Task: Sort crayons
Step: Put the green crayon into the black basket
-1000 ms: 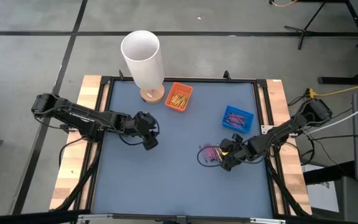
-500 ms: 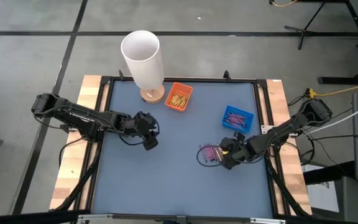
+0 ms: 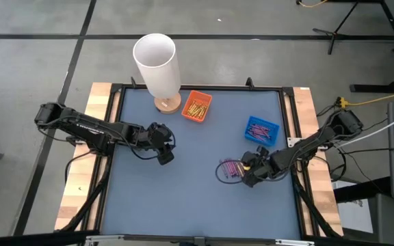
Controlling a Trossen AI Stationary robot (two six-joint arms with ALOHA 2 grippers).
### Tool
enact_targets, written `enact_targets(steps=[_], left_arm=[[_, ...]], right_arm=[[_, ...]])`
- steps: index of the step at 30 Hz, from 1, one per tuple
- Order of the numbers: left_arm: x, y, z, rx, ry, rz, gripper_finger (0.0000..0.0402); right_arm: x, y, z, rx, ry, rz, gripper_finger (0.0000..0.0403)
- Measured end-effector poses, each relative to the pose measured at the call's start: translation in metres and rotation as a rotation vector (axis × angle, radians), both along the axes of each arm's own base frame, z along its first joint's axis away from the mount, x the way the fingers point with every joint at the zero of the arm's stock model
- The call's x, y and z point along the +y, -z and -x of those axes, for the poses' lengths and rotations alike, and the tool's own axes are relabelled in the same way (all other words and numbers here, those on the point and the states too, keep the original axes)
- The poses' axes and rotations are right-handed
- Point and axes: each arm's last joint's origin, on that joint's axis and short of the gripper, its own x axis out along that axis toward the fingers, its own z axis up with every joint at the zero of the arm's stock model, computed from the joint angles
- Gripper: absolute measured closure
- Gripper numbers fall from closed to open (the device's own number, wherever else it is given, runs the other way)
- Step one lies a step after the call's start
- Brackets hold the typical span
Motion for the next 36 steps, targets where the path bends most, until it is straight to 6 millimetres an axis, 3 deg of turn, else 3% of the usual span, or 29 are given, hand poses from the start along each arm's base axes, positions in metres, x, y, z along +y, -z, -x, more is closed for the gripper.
enact_targets(steps=[26,30,36], left_arm=[[0.0,0.0,0.0,-0.001,0.0,0.0,0.0264],[0.0,0.0,0.0,0.0,0.0,0.0,0.0264],[0.0,0.0,0.0,0.0,0.0,0.0,0.0264]], right_arm=[[0.0018,0.0041,0.0016,0.065,-0.005,-0.072,0.0241],[0.0018,0.0041,0.0018,0.068,-0.007,-0.074,0.0262],[0.0022,0.0041,0.0017,0.069,-0.01,-0.082,0.0327]])
